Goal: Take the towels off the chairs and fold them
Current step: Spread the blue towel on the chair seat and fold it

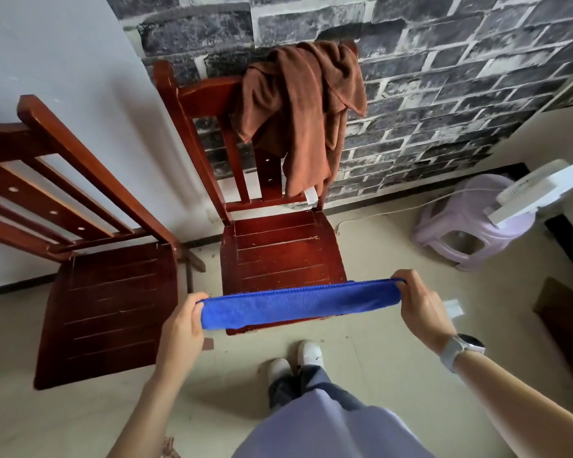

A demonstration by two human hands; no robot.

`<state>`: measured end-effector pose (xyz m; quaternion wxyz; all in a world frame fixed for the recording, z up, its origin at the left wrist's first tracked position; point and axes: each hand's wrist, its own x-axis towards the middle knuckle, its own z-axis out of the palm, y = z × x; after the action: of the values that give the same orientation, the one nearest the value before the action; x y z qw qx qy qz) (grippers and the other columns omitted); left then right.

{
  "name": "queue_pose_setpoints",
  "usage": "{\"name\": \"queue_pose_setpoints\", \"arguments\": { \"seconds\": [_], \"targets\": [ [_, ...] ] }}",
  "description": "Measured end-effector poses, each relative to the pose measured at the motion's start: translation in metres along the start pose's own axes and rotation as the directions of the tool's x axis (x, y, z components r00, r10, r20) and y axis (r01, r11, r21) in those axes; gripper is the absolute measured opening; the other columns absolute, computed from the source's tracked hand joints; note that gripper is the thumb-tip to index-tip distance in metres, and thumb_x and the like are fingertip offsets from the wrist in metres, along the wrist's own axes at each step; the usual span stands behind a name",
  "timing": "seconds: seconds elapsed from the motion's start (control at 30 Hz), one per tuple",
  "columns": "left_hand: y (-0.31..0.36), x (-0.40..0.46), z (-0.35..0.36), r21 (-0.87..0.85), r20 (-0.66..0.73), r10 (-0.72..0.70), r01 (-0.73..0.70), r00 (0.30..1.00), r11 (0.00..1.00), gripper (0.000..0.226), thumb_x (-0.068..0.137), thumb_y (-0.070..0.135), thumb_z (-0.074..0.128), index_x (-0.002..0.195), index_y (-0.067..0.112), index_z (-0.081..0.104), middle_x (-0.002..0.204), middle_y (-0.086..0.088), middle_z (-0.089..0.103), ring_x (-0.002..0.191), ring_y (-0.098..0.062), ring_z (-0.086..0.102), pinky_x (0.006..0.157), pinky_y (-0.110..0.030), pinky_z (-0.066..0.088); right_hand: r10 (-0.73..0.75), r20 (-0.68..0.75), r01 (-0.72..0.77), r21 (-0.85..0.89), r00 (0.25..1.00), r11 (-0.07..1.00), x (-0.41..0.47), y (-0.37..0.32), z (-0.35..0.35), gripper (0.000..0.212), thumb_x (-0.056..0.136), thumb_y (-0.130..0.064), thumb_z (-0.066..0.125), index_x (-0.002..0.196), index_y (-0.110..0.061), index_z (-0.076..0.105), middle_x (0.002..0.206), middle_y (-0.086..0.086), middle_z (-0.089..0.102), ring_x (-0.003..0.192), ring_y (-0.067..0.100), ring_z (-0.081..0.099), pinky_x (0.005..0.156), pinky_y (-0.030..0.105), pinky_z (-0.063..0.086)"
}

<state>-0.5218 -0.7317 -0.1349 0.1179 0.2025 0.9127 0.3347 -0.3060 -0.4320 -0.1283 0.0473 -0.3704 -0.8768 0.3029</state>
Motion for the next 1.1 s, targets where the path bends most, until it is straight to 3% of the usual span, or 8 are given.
{"name": "queue_pose_setpoints", "arguments": {
  "seconds": [0.1,0.2,0.4,0.5,0.63,0.8,1.1],
  "targets": [
    [0.004,0.004,0.007,-0.029,-0.006,-0.062,0.061,0.998,0.998,0.036,0.087,0.021,0.033,0.101,0.002,0.061,0.087,-0.003,0.06,0.082,-0.024,0.055,0.073,-0.029,0.037,0.005,-0.005,-0.005,0.021,1.0,1.0,0.005,0.004,0.004,0.02,0.096,-0.013,0.031,0.1,-0.018,0.05,0.081,0.003,0.055,0.067,0.03,0.048,0.062,0.03,0.034],
    [0.002,0.023,0.019,-0.012,-0.018,-0.095,0.095,0.995,0.995,0.04,0.085,0.025,0.03,0.1,0.005,0.061,0.089,-0.004,0.063,0.083,-0.025,0.056,0.074,-0.032,0.039,0.062,0.028,-0.064,0.065,0.998,0.996,0.026,0.008,0.011,0.019,0.096,-0.012,0.035,0.103,-0.017,0.052,0.088,0.0,0.055,0.076,0.027,0.048,0.069,0.029,0.034],
    [-0.033,0.091,0.06,0.135,0.026,-0.096,0.092,0.995,0.987,0.018,0.093,0.009,0.047,0.1,0.005,0.063,0.095,-0.015,0.069,0.086,-0.038,0.061,0.074,-0.041,0.045,0.019,0.085,-0.019,-0.003,0.996,1.0,0.099,0.032,0.043,0.018,0.093,-0.008,0.044,0.102,-0.007,0.059,0.096,0.01,0.063,0.087,0.033,0.057,0.073,0.031,0.038],
    [-0.057,0.128,0.087,0.185,0.047,-0.033,0.024,0.998,0.983,0.016,0.09,0.004,0.051,0.098,0.002,0.066,0.095,-0.016,0.066,0.086,-0.037,0.061,0.076,-0.04,0.045,-0.038,0.083,0.041,-0.025,0.996,0.999,0.146,0.049,0.075,0.015,0.09,-0.004,0.051,0.095,-0.004,0.065,0.094,0.014,0.062,0.086,0.036,0.059,0.074,0.037,0.045],
    [-0.091,0.175,0.124,0.281,0.087,0.033,-0.057,0.996,0.958,0.017,0.088,0.001,0.054,0.096,0.001,0.069,0.096,-0.013,0.062,0.084,-0.032,0.061,0.075,-0.038,0.045,-0.052,0.096,0.057,-0.055,0.994,0.997,0.204,0.072,0.123,0.016,0.089,-0.003,0.051,0.094,-0.002,0.067,0.095,0.016,0.06,0.083,0.035,0.059,0.072,0.034,0.043],
    [-0.113,0.222,0.155,0.326,0.063,0.071,-0.088,0.995,0.941,0.018,0.088,0.005,0.056,0.098,0.005,0.07,0.095,-0.015,0.064,0.093,-0.036,0.056,0.071,-0.038,0.043,-0.113,0.079,0.121,-0.096,0.99,0.988,0.258,0.085,0.162,0.021,0.091,-0.006,0.049,0.103,-0.006,0.065,0.102,0.016,0.064,0.09,0.036,0.059,0.077,0.04,0.047],
    [-0.113,0.272,0.169,0.313,-0.072,0.08,-0.054,0.994,0.948,0.018,0.087,0.006,0.054,0.095,0.006,0.07,0.098,-0.015,0.064,0.09,-0.036,0.057,0.071,-0.037,0.041,-0.103,-0.094,0.098,-0.053,0.99,0.994,0.3,0.079,0.181,0.016,0.088,-0.003,0.053,0.093,0.002,0.067,0.097,0.022,0.059,0.085,0.039,0.058,0.075,0.04,0.046]
  ]
}}
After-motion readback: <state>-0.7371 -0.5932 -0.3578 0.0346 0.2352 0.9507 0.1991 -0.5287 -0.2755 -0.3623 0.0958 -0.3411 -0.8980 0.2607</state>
